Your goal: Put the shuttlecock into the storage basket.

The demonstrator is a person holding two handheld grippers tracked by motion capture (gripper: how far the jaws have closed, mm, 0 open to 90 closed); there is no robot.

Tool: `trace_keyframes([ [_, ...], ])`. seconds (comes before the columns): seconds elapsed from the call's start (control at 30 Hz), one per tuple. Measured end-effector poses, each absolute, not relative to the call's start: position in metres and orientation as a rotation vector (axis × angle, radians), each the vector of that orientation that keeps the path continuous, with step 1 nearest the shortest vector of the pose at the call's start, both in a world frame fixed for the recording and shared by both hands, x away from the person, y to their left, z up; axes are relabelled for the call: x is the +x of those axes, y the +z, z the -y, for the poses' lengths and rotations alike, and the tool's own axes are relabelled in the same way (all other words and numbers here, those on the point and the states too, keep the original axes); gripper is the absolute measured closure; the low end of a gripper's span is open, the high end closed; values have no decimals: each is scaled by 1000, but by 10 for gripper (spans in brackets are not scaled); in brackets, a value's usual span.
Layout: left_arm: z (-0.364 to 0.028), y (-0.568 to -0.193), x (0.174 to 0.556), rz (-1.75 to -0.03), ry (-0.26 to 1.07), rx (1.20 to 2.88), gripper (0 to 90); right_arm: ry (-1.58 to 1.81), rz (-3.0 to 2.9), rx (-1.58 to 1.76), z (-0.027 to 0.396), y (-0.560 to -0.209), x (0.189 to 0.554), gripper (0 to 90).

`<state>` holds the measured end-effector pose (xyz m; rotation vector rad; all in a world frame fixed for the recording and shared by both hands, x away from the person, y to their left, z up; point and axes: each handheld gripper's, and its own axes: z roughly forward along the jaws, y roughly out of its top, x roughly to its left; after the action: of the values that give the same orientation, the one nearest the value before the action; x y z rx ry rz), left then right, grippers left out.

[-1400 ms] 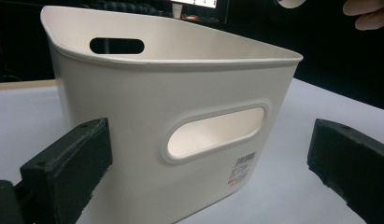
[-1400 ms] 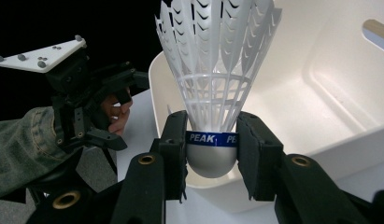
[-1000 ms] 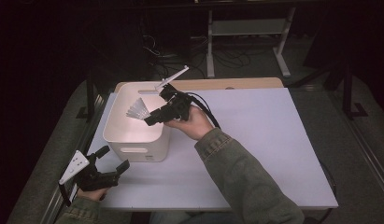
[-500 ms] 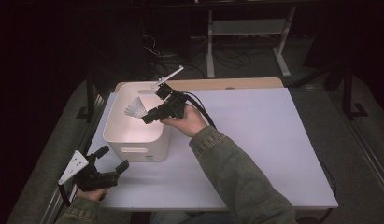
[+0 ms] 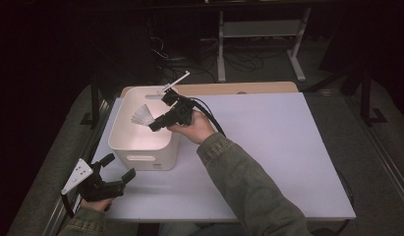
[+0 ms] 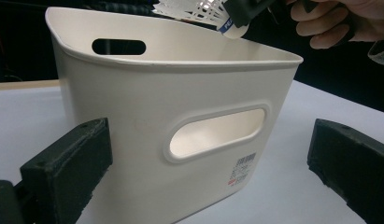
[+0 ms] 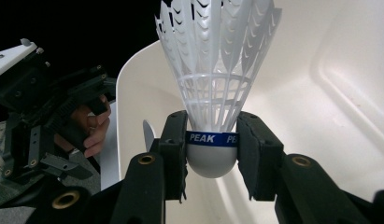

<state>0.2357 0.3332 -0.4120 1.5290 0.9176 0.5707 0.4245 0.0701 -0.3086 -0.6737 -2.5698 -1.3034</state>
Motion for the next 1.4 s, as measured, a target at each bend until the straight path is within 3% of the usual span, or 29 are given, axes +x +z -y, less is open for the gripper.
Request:
trace_keyframes([
  [0.4, -333, -412, 236, -916, 568, 1523, 0, -1284, 2574, -672, -79, -317, 429, 619],
  [0.5, -334, -412, 236, -915, 573, 1539, 0, -1280, 2570, -678, -81, -319, 430, 522],
  [0.8, -333, -412, 236, -917, 567, 1519, 0, -1328, 2535, -682, -77, -316, 430, 355],
  [1.03, -334, -412, 235, -916, 569, 1528, 0, -1364, 2597, -636, -73, -310, 427, 139],
  [1.1, -334, -412, 235, -913, 570, 1528, 0, -1376, 2599, -633, -72, -308, 426, 119],
  [1.2, -333, -412, 236, -911, 570, 1518, 0, -1385, 2653, -632, -71, -306, 424, 0],
  [1.4, -334, -412, 235, -912, 571, 1527, 0, -1454, 2634, -627, -63, -302, 420, 0],
])
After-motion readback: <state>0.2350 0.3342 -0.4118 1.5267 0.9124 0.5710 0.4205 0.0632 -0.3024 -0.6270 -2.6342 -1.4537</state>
